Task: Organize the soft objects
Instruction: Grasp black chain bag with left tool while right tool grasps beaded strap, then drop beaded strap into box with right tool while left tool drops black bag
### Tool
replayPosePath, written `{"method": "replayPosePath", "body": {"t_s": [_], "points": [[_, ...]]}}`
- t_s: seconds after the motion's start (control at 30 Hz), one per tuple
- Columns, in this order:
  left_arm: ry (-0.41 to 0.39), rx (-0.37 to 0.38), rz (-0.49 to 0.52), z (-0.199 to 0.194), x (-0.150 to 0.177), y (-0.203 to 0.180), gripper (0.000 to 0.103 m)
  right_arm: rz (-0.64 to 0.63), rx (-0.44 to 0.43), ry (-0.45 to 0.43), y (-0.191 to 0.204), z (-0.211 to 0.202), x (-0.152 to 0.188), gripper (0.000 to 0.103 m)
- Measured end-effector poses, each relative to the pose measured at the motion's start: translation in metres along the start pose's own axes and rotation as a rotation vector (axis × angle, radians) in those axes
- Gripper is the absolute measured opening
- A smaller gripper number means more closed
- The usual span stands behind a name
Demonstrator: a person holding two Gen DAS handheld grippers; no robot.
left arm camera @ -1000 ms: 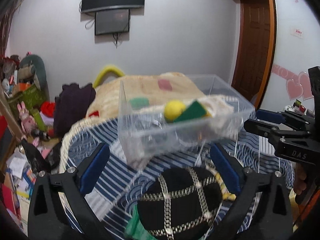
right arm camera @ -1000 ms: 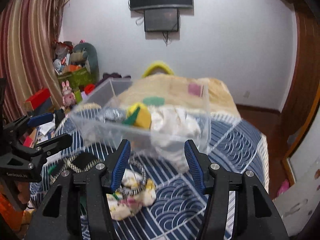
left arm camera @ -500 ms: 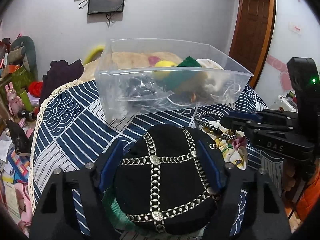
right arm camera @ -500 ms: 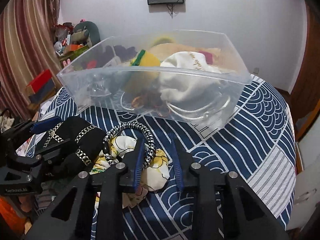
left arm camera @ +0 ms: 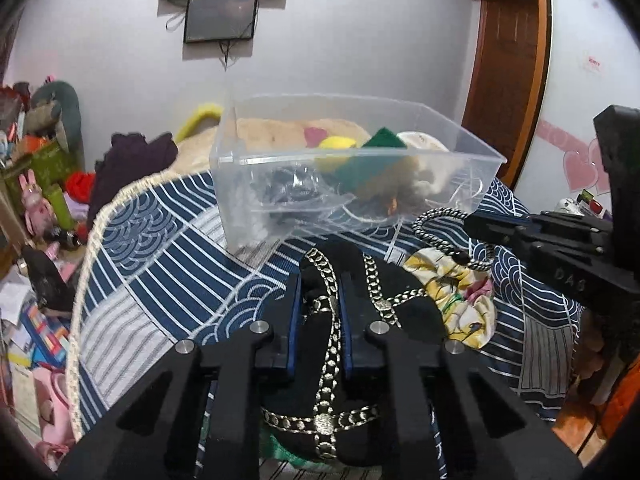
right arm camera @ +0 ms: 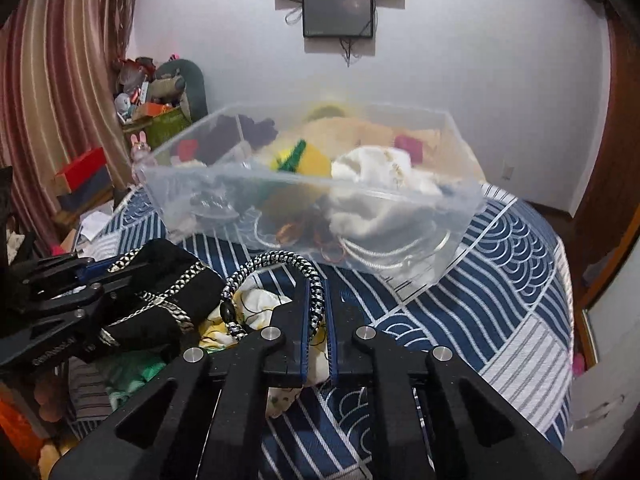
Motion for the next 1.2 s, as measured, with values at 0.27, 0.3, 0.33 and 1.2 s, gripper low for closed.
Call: {"method": "replayPosePath", "body": {"t_s": [0.27,0.3,0.33,1.2], "points": [[-0.08,0.017,-0.04,-0.031,-0.02,0.01,0.014,0.011,-0.003,-0.099,-0.004,-0.035,-0.008,0.006],[-0.09,0.018,-0.043,-0.035,-0.023,0.011,0.014,0.015,-0.003,-0.11,-0.005,-0.038,-0.009,0.006],[-0.102,0.02,-0.042,-0.039,-0.026,0.012,0.014,0.019,-0.002,-0.121,-0.005,-0.042,-0.01,0.006],[-0.151,-0.019,-0.052,0.016,-0.128,0.016,0.014,0.075,0.132,-0.233,-0.034,-0.032,-0.072,0.006]]}}
Point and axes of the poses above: each gripper's, at about its wrist camera, not at the fingertips, and z roughly the way its jaws point, y to its left, x to its underside, the point moved 2 cm from there along z, roughly the way its jaws point, and after that the axes turned 3 degrees about -z, right-handed, at the moved point
